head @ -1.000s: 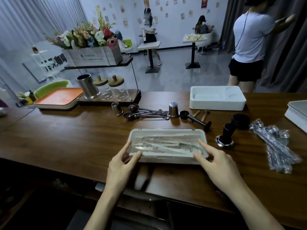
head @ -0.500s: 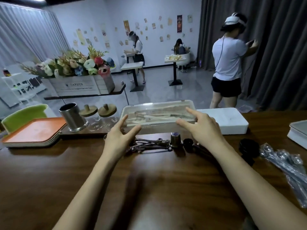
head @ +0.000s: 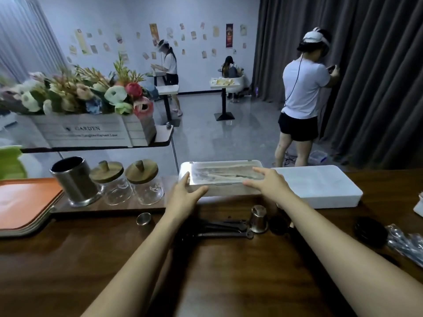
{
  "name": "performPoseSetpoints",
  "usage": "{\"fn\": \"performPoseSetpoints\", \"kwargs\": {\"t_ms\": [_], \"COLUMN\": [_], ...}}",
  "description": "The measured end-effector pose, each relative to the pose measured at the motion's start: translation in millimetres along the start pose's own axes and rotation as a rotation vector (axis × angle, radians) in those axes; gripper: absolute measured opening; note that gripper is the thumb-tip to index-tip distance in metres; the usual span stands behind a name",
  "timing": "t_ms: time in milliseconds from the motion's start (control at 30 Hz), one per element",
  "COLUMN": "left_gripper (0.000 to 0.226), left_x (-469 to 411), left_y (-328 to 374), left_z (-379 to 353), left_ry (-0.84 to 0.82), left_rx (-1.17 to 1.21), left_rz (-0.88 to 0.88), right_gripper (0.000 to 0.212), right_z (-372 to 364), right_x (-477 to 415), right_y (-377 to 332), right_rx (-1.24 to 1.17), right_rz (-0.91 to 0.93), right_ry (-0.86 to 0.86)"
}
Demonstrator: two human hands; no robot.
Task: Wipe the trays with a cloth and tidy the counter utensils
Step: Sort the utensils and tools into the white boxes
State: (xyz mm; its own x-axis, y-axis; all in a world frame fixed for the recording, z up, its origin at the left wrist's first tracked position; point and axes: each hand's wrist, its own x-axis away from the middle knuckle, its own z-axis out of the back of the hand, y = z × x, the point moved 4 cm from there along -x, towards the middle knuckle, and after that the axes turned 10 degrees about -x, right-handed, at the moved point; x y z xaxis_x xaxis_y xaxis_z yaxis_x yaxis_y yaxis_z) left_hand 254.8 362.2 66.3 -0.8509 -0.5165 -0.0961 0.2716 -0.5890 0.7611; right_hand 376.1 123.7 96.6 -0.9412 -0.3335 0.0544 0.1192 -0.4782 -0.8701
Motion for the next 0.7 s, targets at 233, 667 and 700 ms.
{"fn": "performPoseSetpoints", "kwargs": {"t_ms": [233, 667, 700], "left_gripper": [0.089, 0.082, 0.079], "left_x": [-9.5, -11.4, -10.9], "left_y": [-26.5, -26.6, -22.5], "left_z": [-18.4, -13.8, -12.7], "left_ry": [-0.079, -0.138, -0.099], "left_rx": [-0.061, -0.219, -0.257], "left_rz": [0.04, 0.01, -0.03], "right_gripper": [0.075, 0.06, 0.058], "right_z": [-20.3, -18.9, -14.1], "right_x": [-23.9, -8.7, -3.6], "right_y": [26.9, 20.8, 17.7], "right_rx": [0.009, 0.16, 0.157], "right_rz": [-0.092, -0.091, -0.077], "right_ry": [-0.031, 0.0, 0.015]}}
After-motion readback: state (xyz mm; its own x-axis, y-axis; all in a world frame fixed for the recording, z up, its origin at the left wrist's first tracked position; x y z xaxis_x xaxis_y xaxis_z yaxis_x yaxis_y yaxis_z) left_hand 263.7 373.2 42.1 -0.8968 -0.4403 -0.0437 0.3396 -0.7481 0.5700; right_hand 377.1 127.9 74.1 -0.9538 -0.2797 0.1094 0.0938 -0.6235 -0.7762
